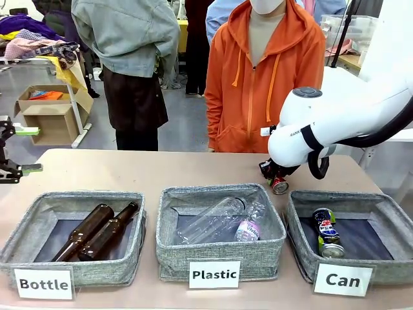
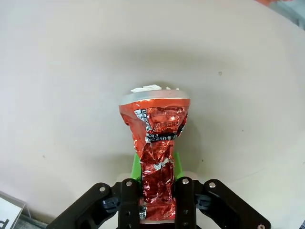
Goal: Sort the can waste into the basket.
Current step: Pick up the can waste from the table and place it in the right Fabric basket.
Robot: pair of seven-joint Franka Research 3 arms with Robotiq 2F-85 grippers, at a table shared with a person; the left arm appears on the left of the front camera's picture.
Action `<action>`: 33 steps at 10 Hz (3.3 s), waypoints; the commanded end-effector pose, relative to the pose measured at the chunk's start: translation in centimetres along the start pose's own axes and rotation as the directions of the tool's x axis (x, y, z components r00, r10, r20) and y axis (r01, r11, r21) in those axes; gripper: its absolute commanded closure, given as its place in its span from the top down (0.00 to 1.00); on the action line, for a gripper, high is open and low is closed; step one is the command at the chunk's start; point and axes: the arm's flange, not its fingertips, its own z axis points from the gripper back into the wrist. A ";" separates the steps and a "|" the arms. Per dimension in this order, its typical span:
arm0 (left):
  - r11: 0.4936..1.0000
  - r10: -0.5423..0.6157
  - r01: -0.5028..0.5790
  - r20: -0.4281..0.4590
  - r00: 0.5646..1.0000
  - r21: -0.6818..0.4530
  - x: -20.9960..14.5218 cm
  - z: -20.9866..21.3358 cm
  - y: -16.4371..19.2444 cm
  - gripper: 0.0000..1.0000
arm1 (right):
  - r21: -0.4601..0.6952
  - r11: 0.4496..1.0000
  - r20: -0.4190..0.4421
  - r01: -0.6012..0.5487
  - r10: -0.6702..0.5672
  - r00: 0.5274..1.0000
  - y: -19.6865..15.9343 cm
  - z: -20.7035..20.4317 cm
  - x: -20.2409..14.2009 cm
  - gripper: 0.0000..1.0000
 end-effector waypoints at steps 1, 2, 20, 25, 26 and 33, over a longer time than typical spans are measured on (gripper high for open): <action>1.000 -0.012 0.012 -0.003 1.000 -0.017 0.0 0.2 -0.1 1.00 | 0.032 0.999 0.031 0.016 -0.017 0.999 0.0 1.9 0.3 0.00; 1.000 -0.012 0.012 -0.003 1.000 -0.017 0.0 0.2 -0.1 1.00 | 0.100 0.995 0.058 -0.018 0.012 0.998 -0.2 4.4 0.0 0.00; 1.000 -0.012 0.012 -0.003 1.000 -0.017 0.0 0.2 -0.1 1.00 | 0.464 0.622 0.218 -0.631 0.610 0.762 -14.9 22.9 -17.5 0.00; 1.000 -0.012 0.012 -0.003 1.000 -0.017 0.0 0.2 -0.1 1.00 | 0.504 0.521 0.257 -0.689 0.671 0.695 -15.2 22.3 -17.7 1.00; 1.000 -0.012 0.012 -0.003 1.000 -0.017 0.0 0.2 -0.1 1.00 | 0.497 0.517 0.256 -0.697 0.680 0.687 -15.1 22.4 -17.9 1.00; 1.000 -0.012 0.012 -0.003 1.000 -0.017 0.0 0.2 -0.1 1.00 | 0.858 0.495 0.272 -0.139 -0.208 0.940 -11.7 25.9 -19.4 1.00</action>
